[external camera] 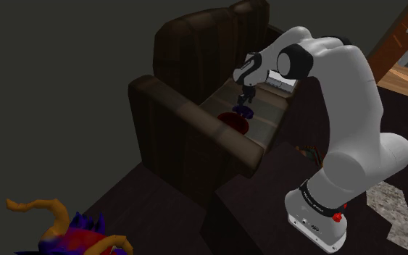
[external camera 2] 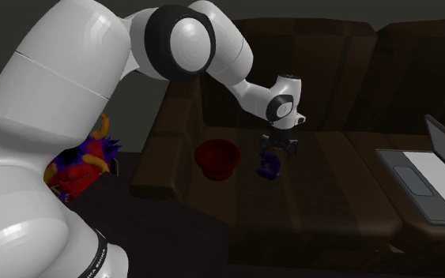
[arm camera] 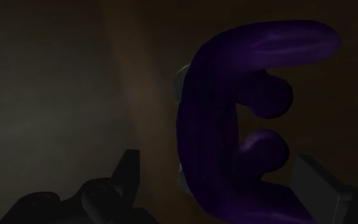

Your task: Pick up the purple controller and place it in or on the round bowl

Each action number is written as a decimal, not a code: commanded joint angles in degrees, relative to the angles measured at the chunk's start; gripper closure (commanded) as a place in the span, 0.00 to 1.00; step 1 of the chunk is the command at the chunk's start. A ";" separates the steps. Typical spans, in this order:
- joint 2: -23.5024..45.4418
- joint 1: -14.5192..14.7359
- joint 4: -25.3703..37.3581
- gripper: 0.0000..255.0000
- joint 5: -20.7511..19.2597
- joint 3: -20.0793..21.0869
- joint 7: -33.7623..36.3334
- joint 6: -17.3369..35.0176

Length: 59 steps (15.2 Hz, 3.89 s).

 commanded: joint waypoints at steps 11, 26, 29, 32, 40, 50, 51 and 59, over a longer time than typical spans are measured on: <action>1.37 -0.28 0.40 1.00 0.18 0.22 -0.09 0.99; -2.91 0.36 -1.31 1.00 -0.42 -0.53 -0.15 -1.59; -4.65 0.62 -1.82 1.00 -0.71 -0.85 -0.16 -2.81; -6.33 0.87 -2.21 1.00 -1.01 -1.16 -0.16 -4.09; -10.49 1.48 -2.63 1.00 -1.83 -1.96 -0.13 -7.79; -15.43 5.66 -19.47 0.00 -9.59 -3.35 -7.22 17.02; -14.88 6.51 -23.47 0.00 -12.23 -4.01 -9.11 25.96; 2.81 9.91 -27.10 0.00 -22.43 -11.67 -17.50 70.22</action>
